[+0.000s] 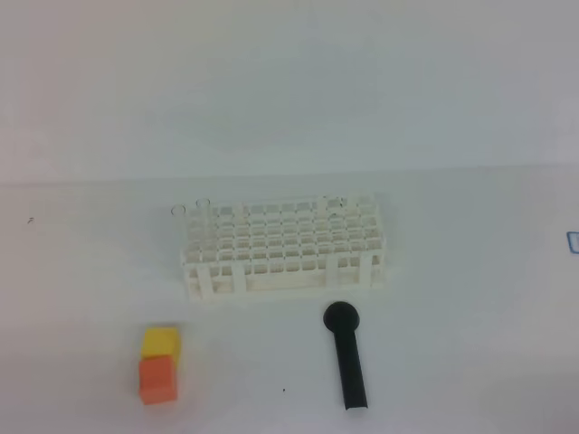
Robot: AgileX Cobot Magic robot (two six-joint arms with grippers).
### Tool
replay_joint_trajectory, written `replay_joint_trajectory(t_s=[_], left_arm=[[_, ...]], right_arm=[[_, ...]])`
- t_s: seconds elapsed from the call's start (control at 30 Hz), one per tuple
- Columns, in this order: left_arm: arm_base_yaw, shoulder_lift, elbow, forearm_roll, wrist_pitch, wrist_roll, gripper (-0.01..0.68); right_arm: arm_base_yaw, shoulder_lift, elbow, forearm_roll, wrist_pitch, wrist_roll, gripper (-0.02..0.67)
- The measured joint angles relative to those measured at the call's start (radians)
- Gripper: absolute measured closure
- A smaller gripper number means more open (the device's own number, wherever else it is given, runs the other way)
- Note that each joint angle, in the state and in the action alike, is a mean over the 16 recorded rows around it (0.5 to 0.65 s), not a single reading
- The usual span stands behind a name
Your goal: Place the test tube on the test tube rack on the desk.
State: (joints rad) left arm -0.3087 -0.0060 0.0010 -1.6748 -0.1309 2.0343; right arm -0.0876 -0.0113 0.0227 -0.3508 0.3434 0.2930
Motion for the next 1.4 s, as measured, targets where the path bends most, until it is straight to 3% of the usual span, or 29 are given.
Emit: replay_joint_trajectory(t_s=[0.5, 0.7, 1.0, 1.17, 1.4], left_arm=[[0.029, 0.0, 0.0, 0.0, 0.002, 0.0, 0.674], [0.125, 0.001, 0.002, -0.007, 0.006, -0.013, 0.674], [0.335, 0.002, 0.002, -0.007, 0.046, -0.139, 0.674], [0.409, 0.002, 0.0, 0.064, 0.078, -0.326, 0.674], [0.49, 0.002, 0.0, 0.392, 0.181, -0.787, 0.674]], right_arm=[[0.0, 0.0, 0.002, 0.022, 0.018, -0.002, 0.65], [0.0, 0.0, 0.002, 0.022, 0.018, -0.003, 0.65], [0.0, 0.0, 0.002, 0.022, 0.018, -0.003, 0.65], [0.0, 0.0, 0.002, 0.023, 0.018, -0.003, 0.65], [0.0, 0.0, 0.002, 0.024, 0.018, -0.003, 0.65]])
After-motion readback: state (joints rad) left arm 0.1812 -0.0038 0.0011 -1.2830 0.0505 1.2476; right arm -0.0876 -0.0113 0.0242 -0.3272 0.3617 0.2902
